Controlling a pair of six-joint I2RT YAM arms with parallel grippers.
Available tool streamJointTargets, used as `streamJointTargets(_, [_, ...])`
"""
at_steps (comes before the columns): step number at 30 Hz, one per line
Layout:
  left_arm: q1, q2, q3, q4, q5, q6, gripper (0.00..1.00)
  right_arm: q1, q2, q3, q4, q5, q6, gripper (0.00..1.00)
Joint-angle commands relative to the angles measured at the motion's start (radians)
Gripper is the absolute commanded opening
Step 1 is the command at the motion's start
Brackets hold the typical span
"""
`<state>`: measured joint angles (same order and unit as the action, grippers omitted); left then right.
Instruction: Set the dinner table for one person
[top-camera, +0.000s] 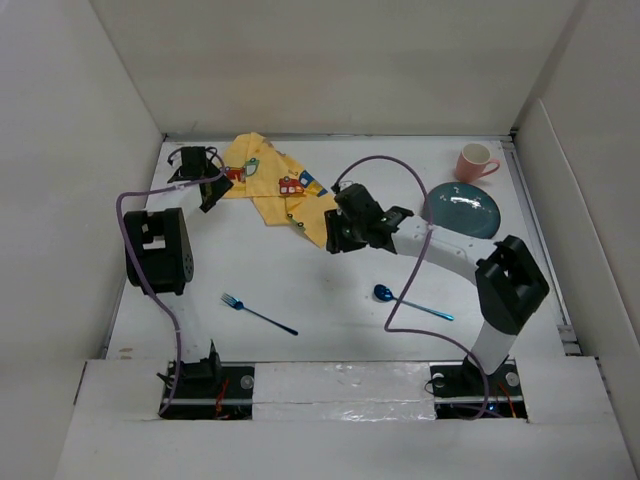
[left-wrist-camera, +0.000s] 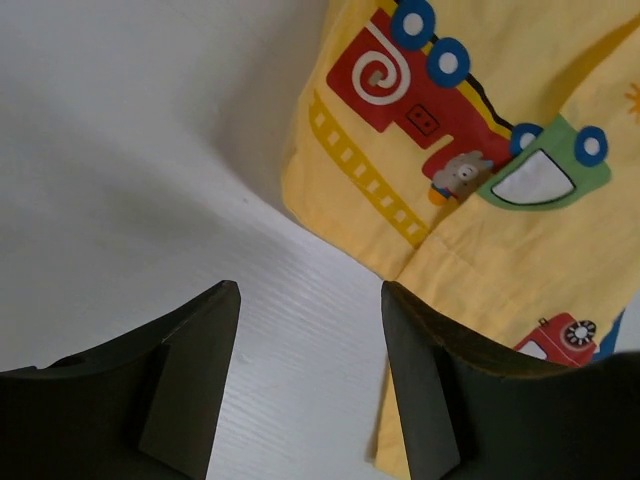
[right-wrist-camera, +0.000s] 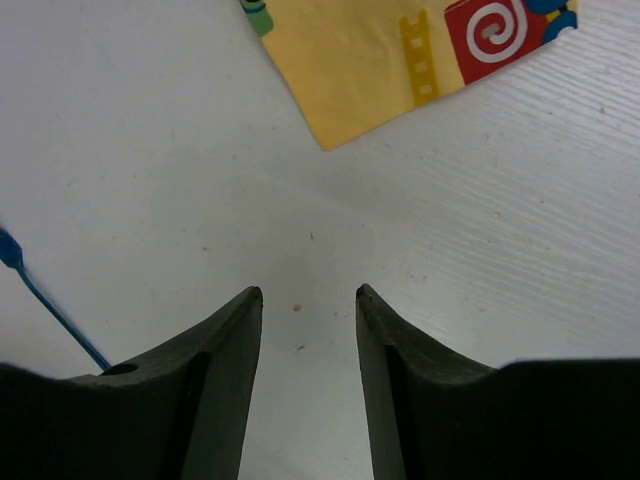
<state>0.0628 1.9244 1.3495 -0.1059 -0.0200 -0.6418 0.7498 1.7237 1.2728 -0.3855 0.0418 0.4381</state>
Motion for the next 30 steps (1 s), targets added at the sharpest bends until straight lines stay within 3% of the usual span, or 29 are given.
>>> streamJointTargets(1, [0.043,0.034,0.08,0.038,-0.015,-0.018,0.56,0.042,0.029,0.065,0.025,0.038,-0.021,0.48])
streamJointTargets(10, [0.075,0.191,0.207,0.092,0.014,-0.013,0.51,0.06,0.12,0.091,0.042,0.085,-0.024,0.49])
streamJointTargets(17, [0.085,0.246,0.243,0.124,0.058,0.002,0.43,0.069,0.272,0.229,0.014,0.168,-0.094,0.54])
streamJointTargets(23, [0.085,0.265,0.295,0.117,0.063,0.016,0.21,0.069,0.411,0.414,-0.059,0.25,-0.136,0.59])
streamJointTargets(26, [0.085,0.262,0.315,0.109,0.069,0.019,0.03,0.069,0.474,0.485,-0.101,0.311,-0.147,0.59])
streamJointTargets(30, [0.085,0.217,0.295,0.115,0.08,0.01,0.0,0.069,0.517,0.502,-0.104,0.328,-0.157,0.57])
